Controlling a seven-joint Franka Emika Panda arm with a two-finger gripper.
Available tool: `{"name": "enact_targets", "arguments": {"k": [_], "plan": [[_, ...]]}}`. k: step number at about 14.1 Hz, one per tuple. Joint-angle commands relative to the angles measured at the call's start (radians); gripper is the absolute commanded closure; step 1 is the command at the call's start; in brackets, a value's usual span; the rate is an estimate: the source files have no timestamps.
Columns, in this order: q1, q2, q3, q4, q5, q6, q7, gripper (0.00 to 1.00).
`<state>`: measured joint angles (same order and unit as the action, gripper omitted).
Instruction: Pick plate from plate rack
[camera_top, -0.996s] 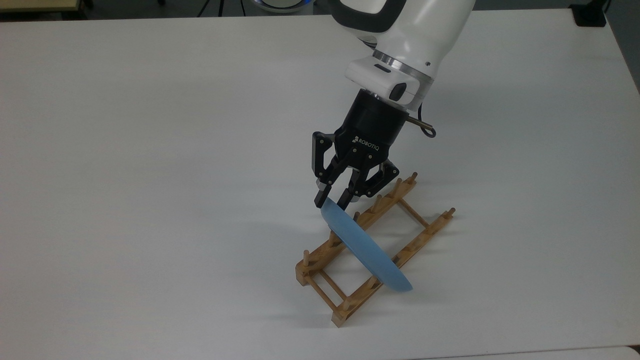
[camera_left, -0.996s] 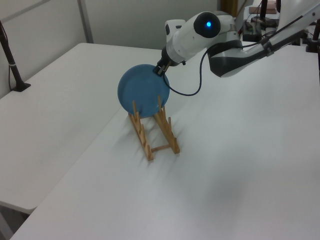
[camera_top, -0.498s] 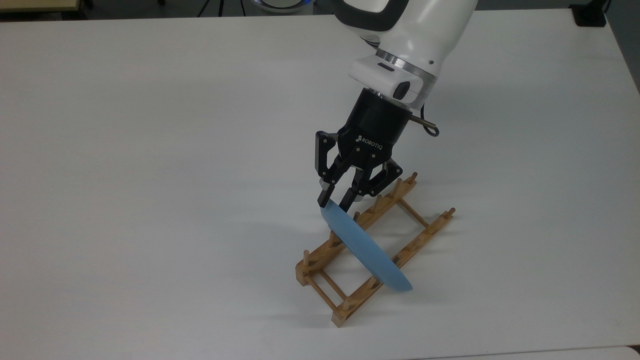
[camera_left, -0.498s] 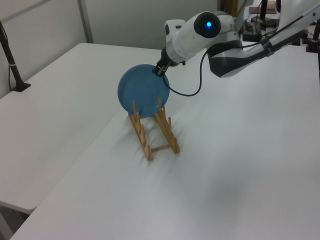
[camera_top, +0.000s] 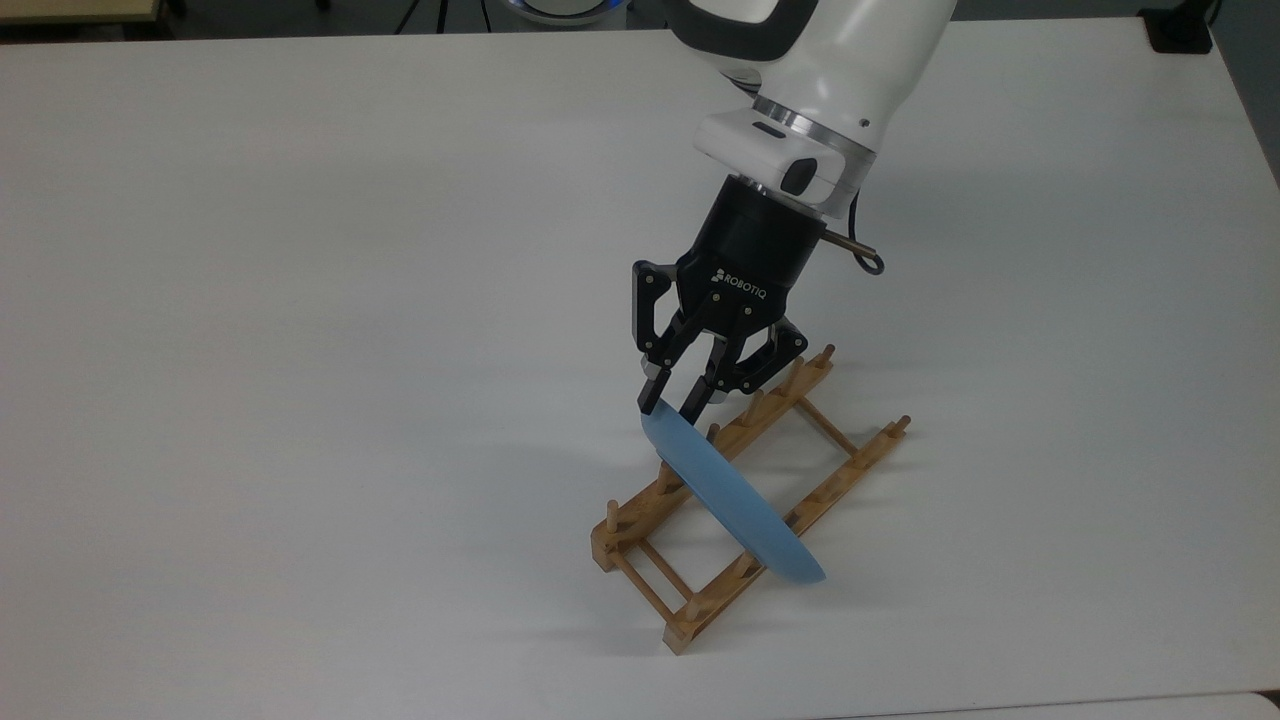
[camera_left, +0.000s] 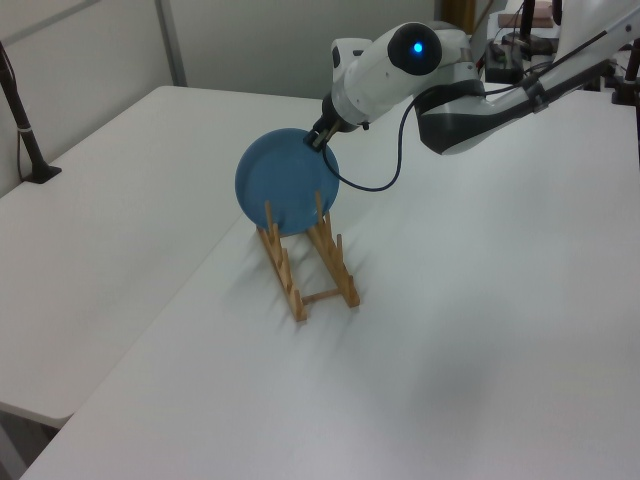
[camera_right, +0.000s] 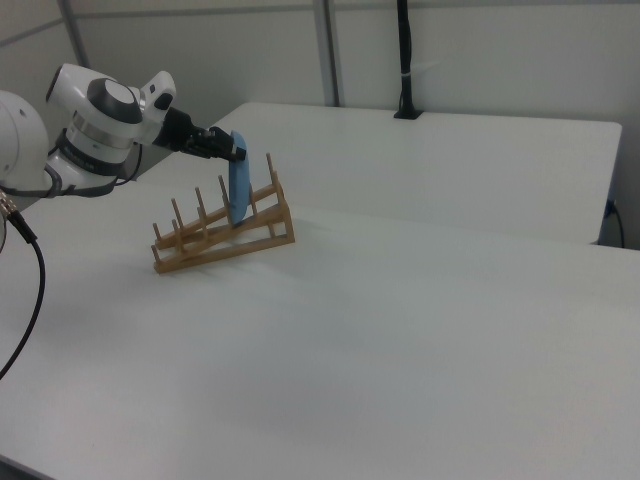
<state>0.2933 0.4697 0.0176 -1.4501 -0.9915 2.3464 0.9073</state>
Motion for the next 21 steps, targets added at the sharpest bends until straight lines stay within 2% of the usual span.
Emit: {"name": "enact_targets", "arguments": {"k": [1, 3, 6, 9, 13, 20, 21], "plan": [[0.021, -0.008, -0.007, 0.002, -0.012, 0.011, 0.039, 0.73], [0.023, -0.008, -0.007, 0.002, -0.012, 0.01, 0.039, 0.77], [0.024, -0.009, -0.008, 0.0, -0.013, 0.008, 0.038, 0.89], [0.023, -0.008, -0.008, 0.0, -0.013, 0.008, 0.036, 0.89], [0.021, -0.023, -0.008, 0.0, -0.007, 0.008, 0.027, 1.0], [0.013, -0.06, -0.008, -0.007, -0.001, -0.007, 0.008, 1.0], [0.013, -0.059, -0.008, -0.007, -0.001, -0.013, 0.01, 0.96]]}}
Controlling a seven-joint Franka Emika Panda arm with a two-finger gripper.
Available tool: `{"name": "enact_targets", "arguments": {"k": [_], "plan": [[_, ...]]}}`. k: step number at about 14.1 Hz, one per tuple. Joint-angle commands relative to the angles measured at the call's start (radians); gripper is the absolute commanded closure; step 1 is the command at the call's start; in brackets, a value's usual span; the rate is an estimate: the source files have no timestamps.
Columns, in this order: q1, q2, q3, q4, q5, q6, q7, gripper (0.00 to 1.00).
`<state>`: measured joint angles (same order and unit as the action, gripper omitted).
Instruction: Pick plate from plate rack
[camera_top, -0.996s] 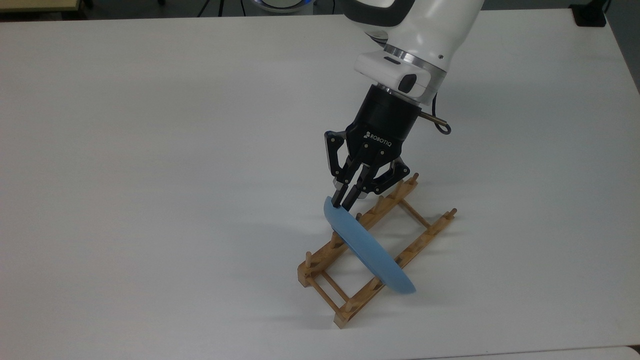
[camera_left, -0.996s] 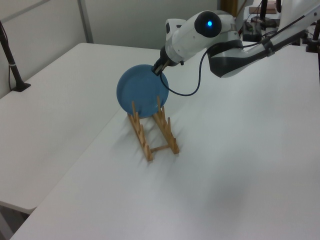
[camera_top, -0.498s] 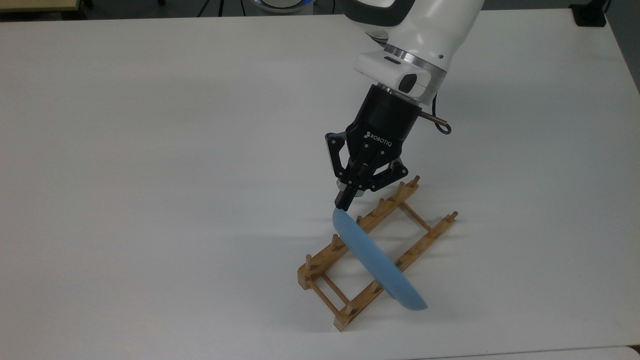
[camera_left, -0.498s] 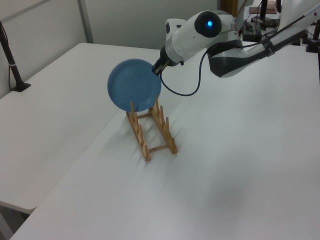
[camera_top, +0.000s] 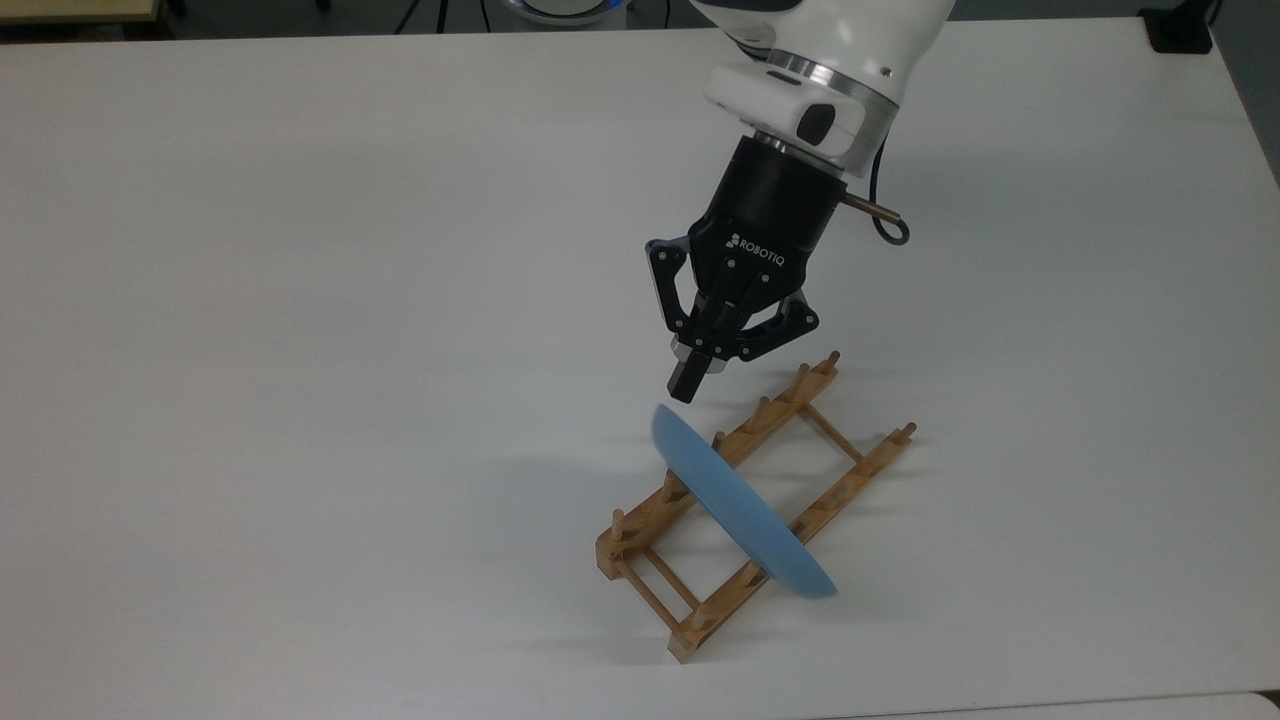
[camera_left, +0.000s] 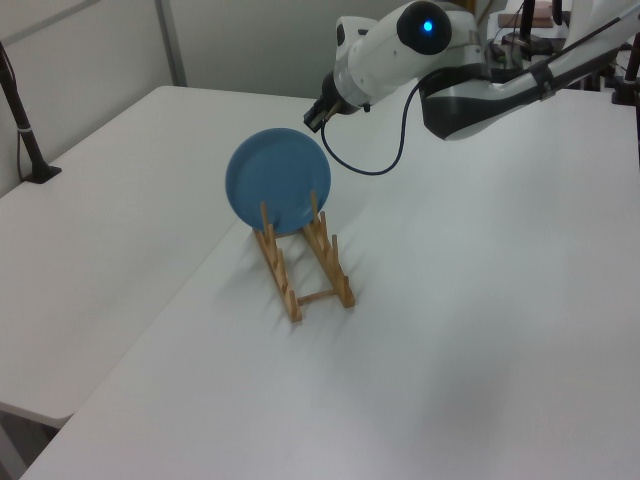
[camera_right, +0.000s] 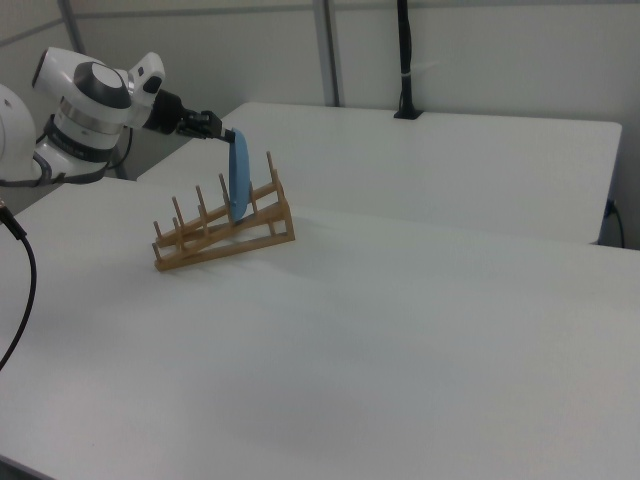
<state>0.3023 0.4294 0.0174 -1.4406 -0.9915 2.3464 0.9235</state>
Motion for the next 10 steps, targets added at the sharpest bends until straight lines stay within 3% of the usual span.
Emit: {"name": "enact_targets", "arguments": {"k": [1, 2, 4, 5, 6, 10], "plan": [[0.005, -0.018, -0.008, -0.017, -0.001, -0.015, -0.006, 0.78], [0.005, -0.018, -0.008, -0.017, 0.007, -0.015, -0.005, 0.59], [0.009, -0.017, -0.008, -0.018, 0.024, -0.015, -0.005, 0.55], [0.009, -0.014, -0.008, -0.018, 0.025, -0.015, -0.005, 0.47], [0.009, -0.011, -0.008, -0.021, 0.025, -0.015, -0.005, 0.43], [0.008, 0.002, -0.008, -0.03, 0.025, -0.015, -0.005, 0.45]]}}
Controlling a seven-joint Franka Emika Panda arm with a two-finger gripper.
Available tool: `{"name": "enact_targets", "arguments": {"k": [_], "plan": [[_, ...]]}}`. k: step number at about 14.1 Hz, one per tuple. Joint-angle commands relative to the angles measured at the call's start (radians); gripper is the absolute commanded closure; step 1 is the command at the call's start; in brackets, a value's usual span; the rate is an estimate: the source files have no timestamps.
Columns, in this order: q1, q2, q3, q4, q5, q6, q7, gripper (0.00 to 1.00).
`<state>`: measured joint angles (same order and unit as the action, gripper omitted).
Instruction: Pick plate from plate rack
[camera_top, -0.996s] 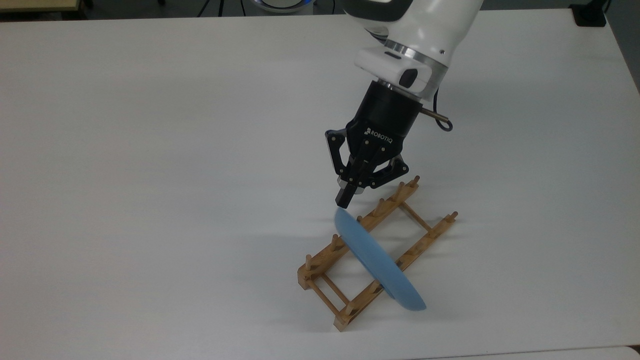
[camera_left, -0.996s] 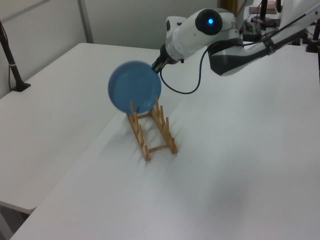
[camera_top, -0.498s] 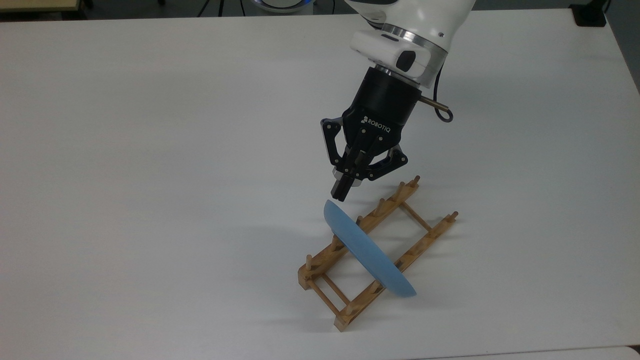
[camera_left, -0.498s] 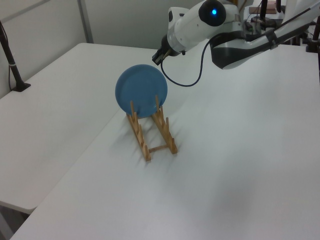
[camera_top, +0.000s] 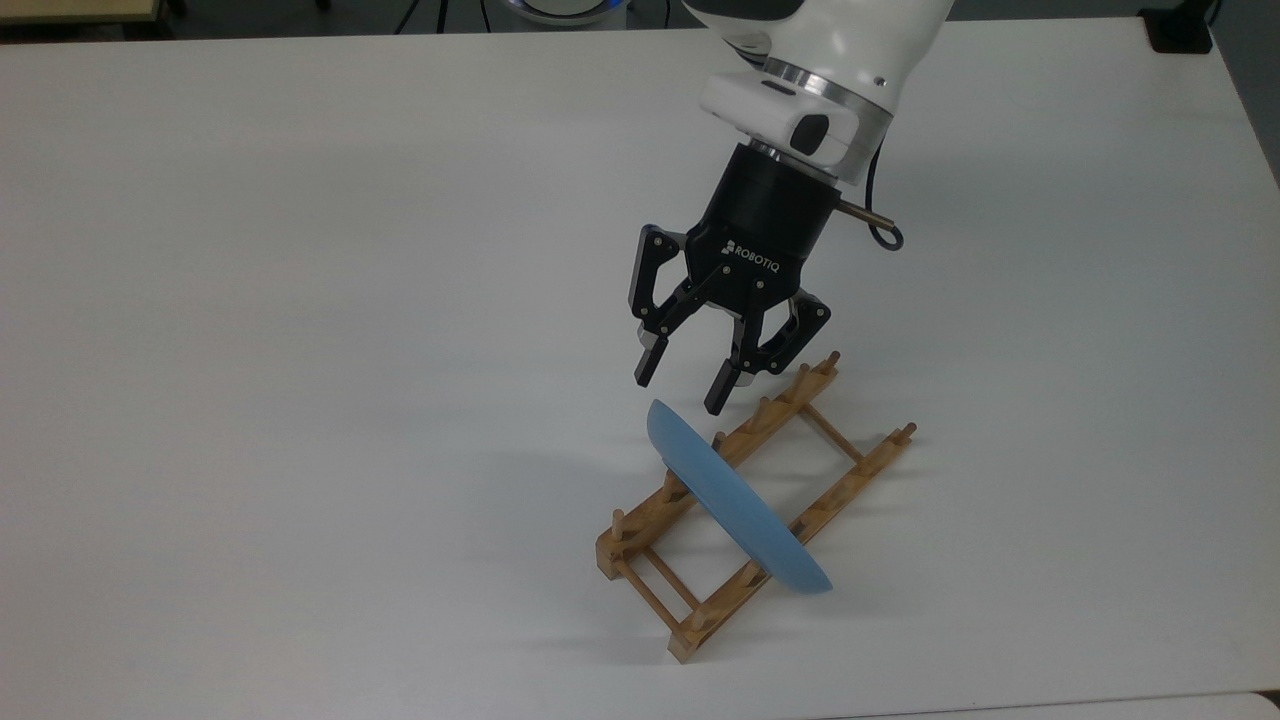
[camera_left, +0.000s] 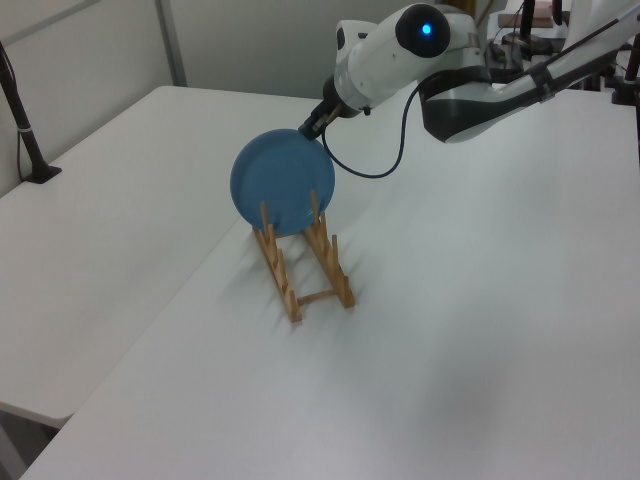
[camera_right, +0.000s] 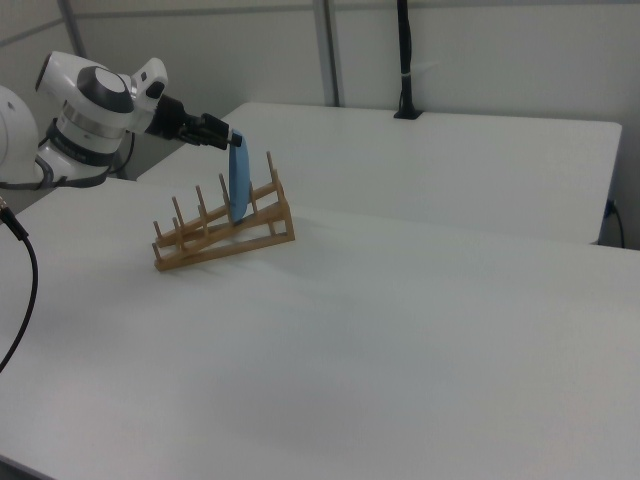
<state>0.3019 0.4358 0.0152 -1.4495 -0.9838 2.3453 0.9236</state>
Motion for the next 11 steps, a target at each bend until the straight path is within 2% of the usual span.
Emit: {"name": "enact_targets", "arguments": {"k": [1, 3, 8, 10, 11], "plan": [[0.006, 0.001, -0.006, -0.023, 0.017, -0.014, -0.005, 0.49], [0.005, 0.006, -0.007, -0.023, 0.017, -0.014, -0.006, 0.54], [-0.003, 0.027, -0.008, -0.023, 0.014, -0.011, -0.006, 0.56], [-0.003, 0.031, -0.008, -0.023, 0.013, -0.009, -0.008, 0.66], [-0.004, 0.031, -0.008, -0.022, 0.013, -0.009, -0.009, 0.77]]}}
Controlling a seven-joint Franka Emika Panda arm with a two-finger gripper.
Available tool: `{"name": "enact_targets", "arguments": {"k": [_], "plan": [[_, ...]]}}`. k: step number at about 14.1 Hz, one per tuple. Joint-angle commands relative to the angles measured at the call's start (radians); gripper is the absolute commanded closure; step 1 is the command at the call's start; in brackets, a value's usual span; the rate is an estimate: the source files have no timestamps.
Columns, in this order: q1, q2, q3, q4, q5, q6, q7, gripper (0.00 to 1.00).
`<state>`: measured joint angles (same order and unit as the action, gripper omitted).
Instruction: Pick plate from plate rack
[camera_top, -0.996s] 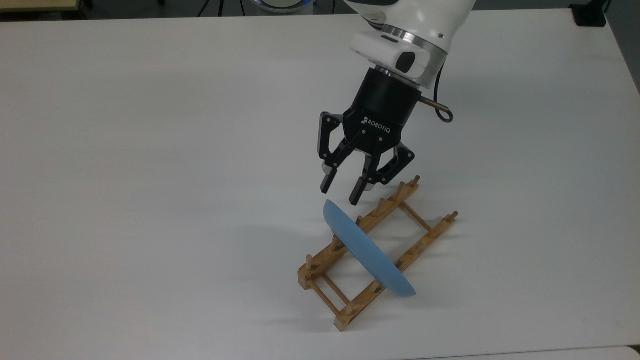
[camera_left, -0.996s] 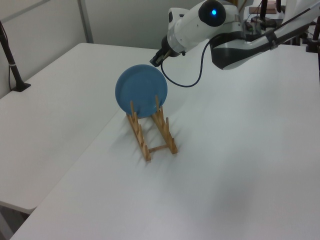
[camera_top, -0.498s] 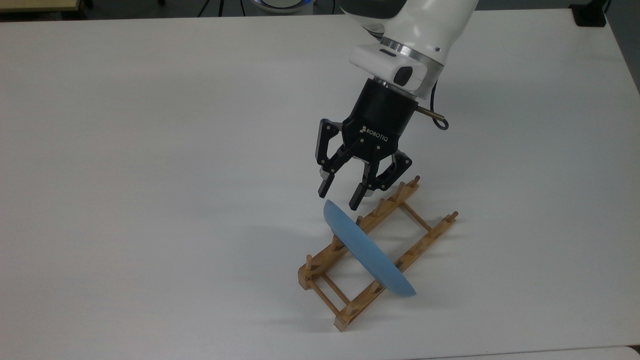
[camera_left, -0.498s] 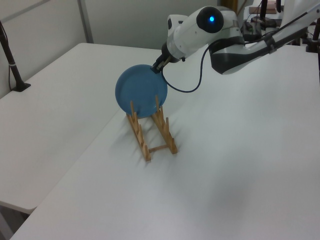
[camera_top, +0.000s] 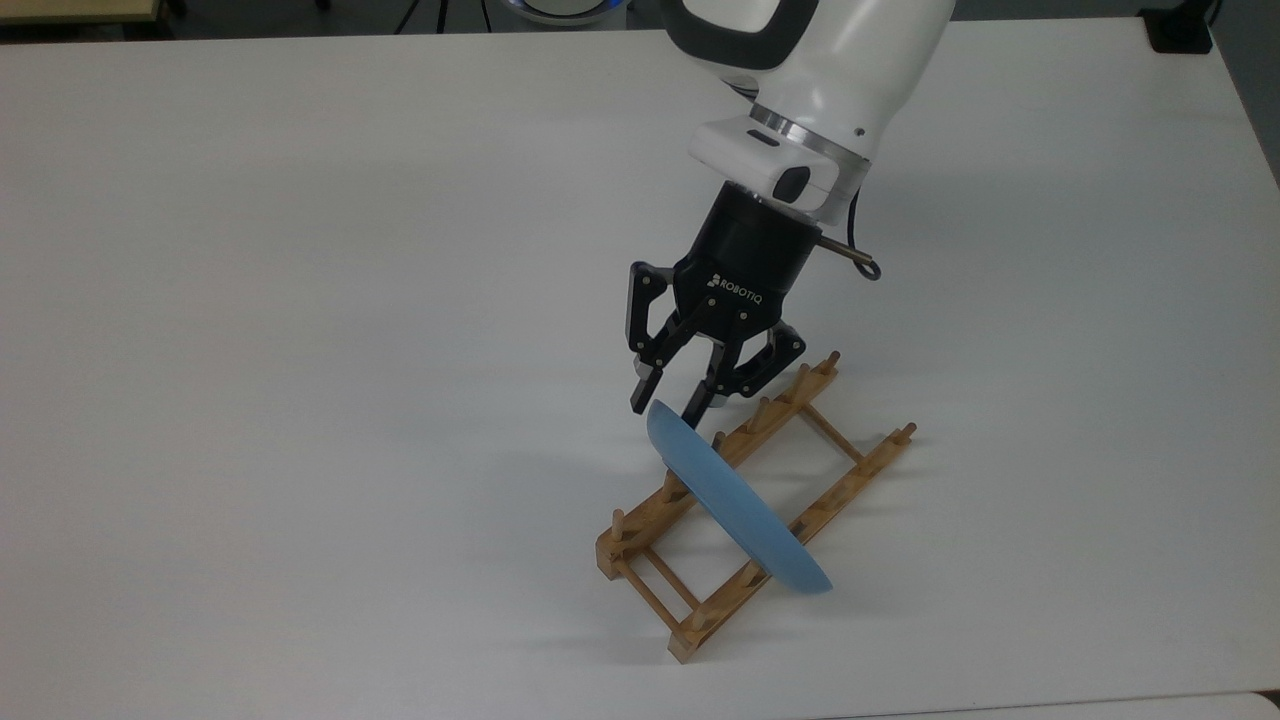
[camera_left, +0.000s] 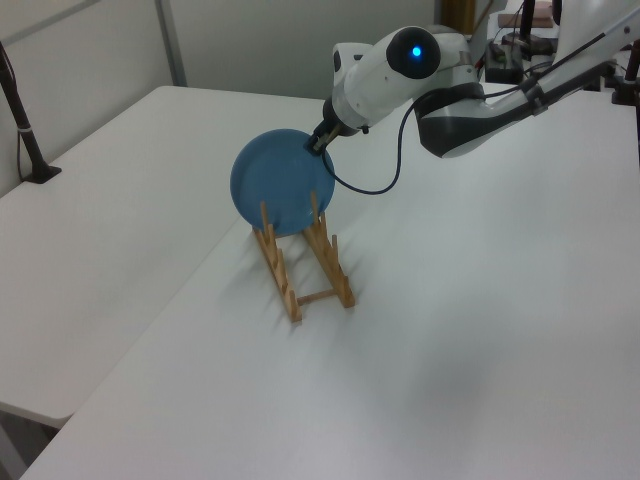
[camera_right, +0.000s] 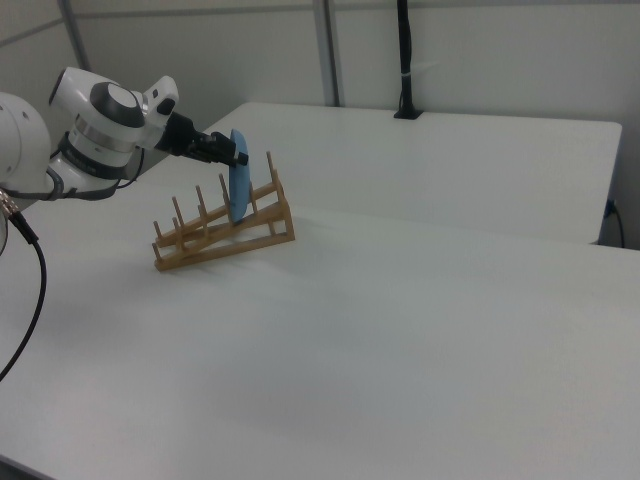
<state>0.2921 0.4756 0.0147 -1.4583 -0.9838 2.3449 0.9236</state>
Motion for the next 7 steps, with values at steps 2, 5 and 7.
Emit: {"name": "enact_targets", "arguments": {"k": [2, 5, 7], "plan": [[0.002, -0.011, -0.007, -0.014, 0.016, -0.009, -0.023, 0.96], [0.001, -0.034, -0.007, -0.011, 0.016, -0.013, -0.066, 1.0], [-0.002, -0.07, -0.009, -0.014, 0.017, -0.015, -0.098, 1.0]]}}
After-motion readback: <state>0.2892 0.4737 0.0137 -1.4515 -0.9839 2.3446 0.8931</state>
